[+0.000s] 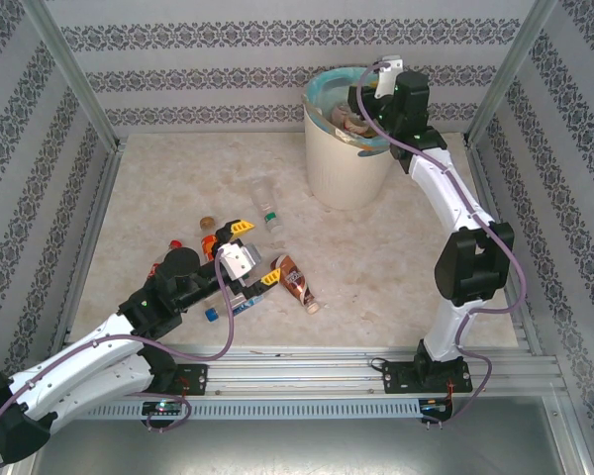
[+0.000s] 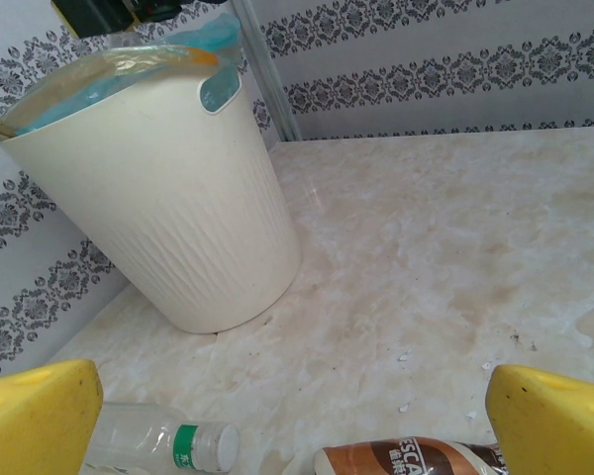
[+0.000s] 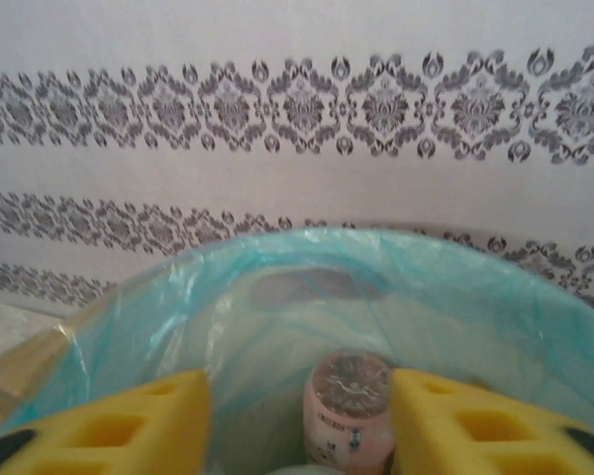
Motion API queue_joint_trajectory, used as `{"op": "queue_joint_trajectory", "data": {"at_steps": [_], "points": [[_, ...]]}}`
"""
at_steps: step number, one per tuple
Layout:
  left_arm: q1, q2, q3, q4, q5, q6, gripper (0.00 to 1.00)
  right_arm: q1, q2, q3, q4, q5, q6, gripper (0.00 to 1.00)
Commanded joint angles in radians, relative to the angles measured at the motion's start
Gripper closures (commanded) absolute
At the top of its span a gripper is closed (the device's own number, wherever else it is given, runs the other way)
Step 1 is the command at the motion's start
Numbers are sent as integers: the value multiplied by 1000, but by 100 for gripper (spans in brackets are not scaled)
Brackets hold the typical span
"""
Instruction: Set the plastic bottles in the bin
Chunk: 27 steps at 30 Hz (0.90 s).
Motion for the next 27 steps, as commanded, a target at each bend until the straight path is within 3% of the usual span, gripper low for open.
{"op": "queue_joint_trajectory", "data": {"at_steps": [1,3,15,23,27], "points": [[-16,-6,-9,41,1,-8,0,10,-56,-14,-55,48,-4,27],[-17,-1,-10,44,4,-7,0,9,-72,-1,-69,109,-22,19],[-18,-6,-8,38,2,-7,0,5,-22,256,-287,318,-127,15],[-19,-8,-4,30,-18,-12,0,28,0,305,-417,170,-57,37],[-19,-6,59,-46,-179,-62,0,74,-41,303,-459,150,-38,42]]}}
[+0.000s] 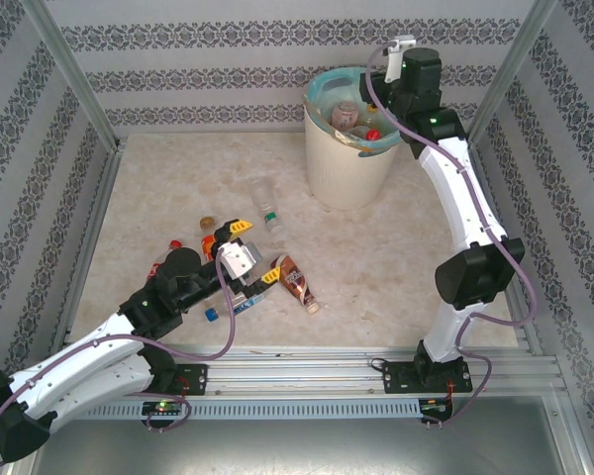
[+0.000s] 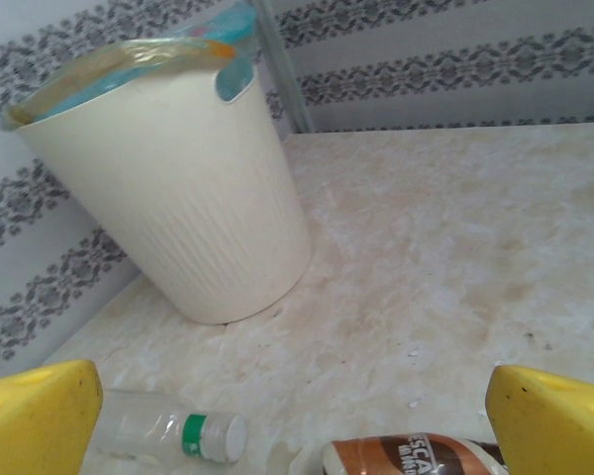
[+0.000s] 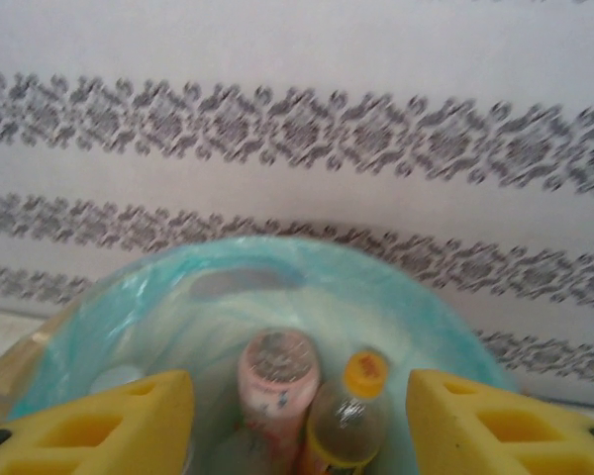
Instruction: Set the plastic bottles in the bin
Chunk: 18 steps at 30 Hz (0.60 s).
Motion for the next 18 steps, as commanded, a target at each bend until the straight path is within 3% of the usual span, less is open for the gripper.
{"op": "queue_joint_trajectory", "data": {"at_steps": [1,6,10,15,18], "points": [[-11,-4,83,-73,-156,-59,0,55,-37,9,-59,-45,28,43],[11,105,255,-354,-395,-197,0,196,-173,-115,-14,45,-17,41],[58,225,380,-589,-469,-386,1,313,-282,-258,41,106,-32,41],[223,312,454,-738,-399,-542,2,427,-409,-475,141,153,4,41],[400,353,464,-769,-265,-573,2,472,-468,-575,171,161,54,41]]}}
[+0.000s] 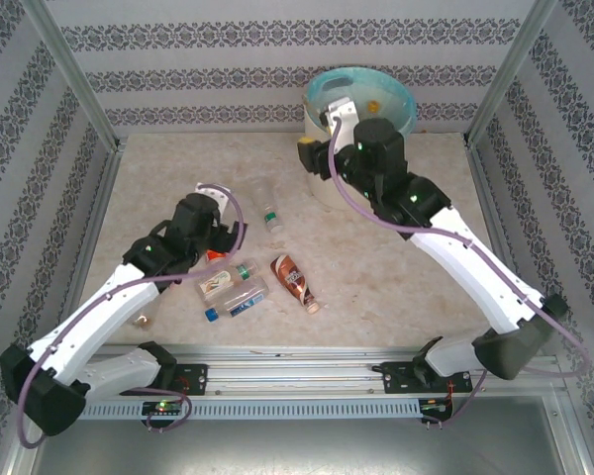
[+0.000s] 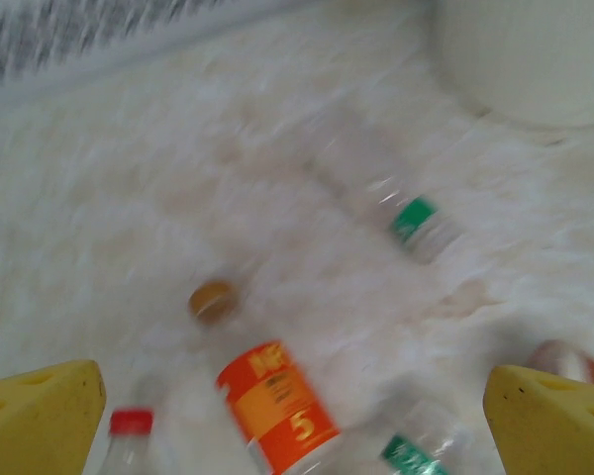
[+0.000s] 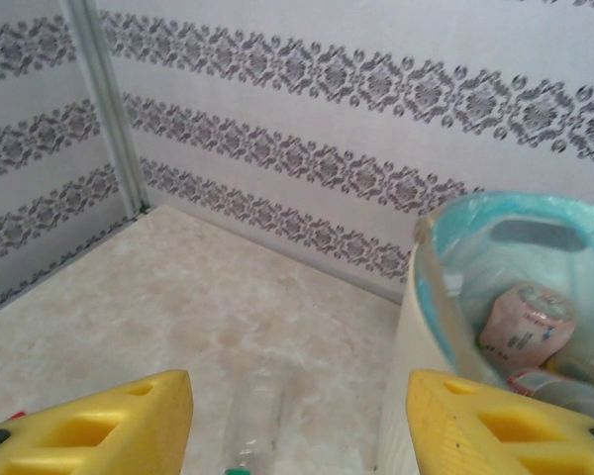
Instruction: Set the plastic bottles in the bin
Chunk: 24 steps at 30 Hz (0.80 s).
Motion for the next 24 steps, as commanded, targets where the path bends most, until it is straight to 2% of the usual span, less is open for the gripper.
{"op": "queue_joint_trajectory", "data": {"at_steps": [1,4,7,12,17,24], "points": [[166,41,41,-141,145,-125,2,37,-43,-103,69,56,69,41],[301,132,76,-174,244,-152,4,57,-86,-184,94,56,117,40],[375,197,117,-236,228,-139,4,64,-123,-234,84,55,136,40],[479,204,102,-309,214,-87,4,67,-200,-324,82,61,128,38],[552,222,14,-324,205,-119,3,58,-220,-377,83,67,96,34],[578,242,-80,-309,232,-194,2,39,-218,-403,114,13,77,30]]}}
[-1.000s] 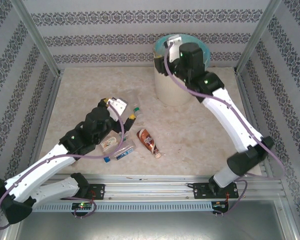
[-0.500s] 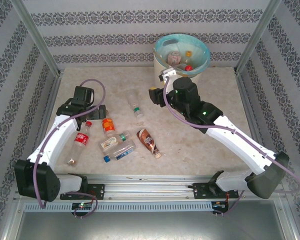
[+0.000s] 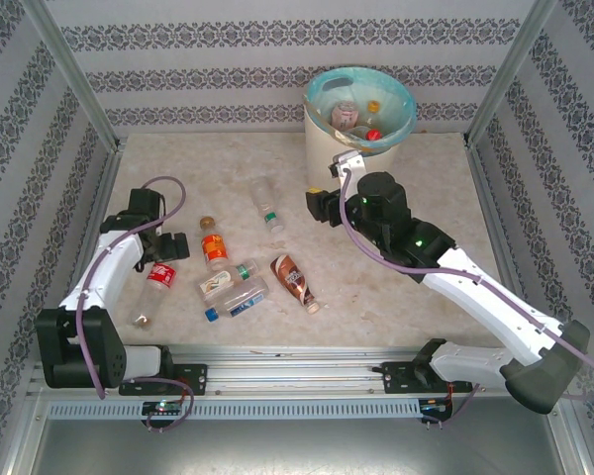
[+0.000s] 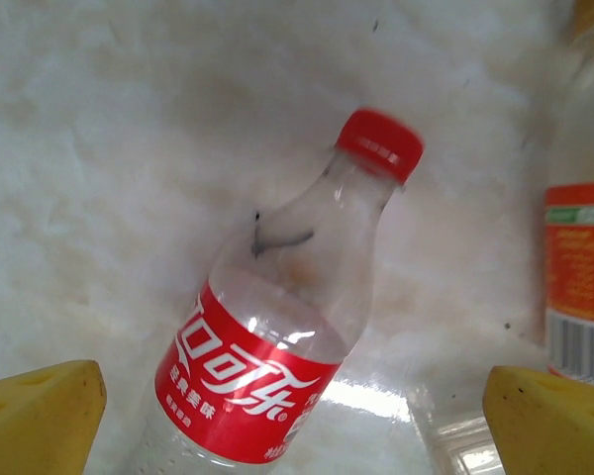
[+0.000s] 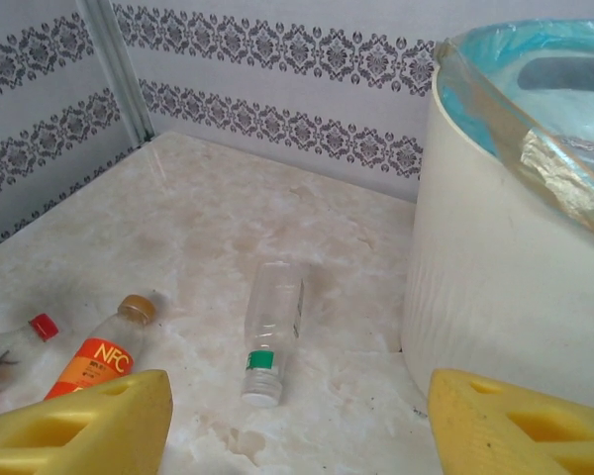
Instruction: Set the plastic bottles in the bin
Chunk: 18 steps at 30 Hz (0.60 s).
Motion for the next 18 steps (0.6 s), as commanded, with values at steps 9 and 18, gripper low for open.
{"op": "queue_joint_trajectory", "data": {"at_steps": [9,18], "points": [[17,162,-84,6,115,-100,8,-51,-15,-64,54,-68,19,27],[17,243,-63,5,140,-85,24,-94,-66,-108,49,-67,42,27]]}}
